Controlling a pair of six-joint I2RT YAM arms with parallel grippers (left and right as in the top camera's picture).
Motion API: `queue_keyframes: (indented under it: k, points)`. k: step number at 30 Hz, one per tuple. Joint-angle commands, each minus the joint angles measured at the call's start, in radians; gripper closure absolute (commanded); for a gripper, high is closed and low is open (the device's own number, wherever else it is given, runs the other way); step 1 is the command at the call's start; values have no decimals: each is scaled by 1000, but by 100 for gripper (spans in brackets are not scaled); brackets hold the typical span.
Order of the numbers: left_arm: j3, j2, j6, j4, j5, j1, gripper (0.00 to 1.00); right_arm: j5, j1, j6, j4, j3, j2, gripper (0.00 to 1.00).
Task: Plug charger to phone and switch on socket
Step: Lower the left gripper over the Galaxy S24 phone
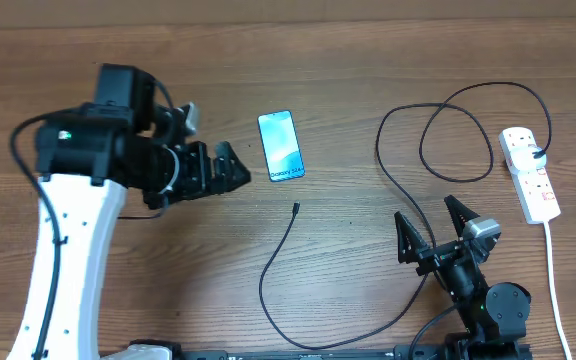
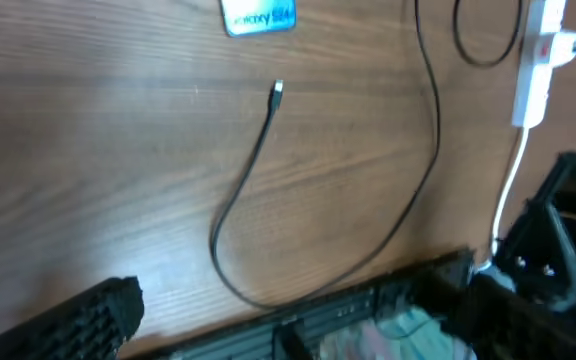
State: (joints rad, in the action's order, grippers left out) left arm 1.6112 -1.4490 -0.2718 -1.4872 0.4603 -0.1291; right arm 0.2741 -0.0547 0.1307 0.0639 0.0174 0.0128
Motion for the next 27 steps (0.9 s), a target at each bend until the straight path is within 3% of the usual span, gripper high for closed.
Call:
queue_keyframes:
  k: [1,5,12,27]
  points:
    - [-98,-17,-116,58,-34,-77,0,0,-4,3,-5,-10,-10,0]
    - [-111,-89,-253,44,-202,-166,0,0,-4,3,-5,-10,-10,0]
    - [-111,-268,-320,53,-289,-291,0,0,-4,3,-5,-10,-10,0]
    - [-70,-408,-339,111,-291,-315,0,0,-4,3,-5,-10,-10,0]
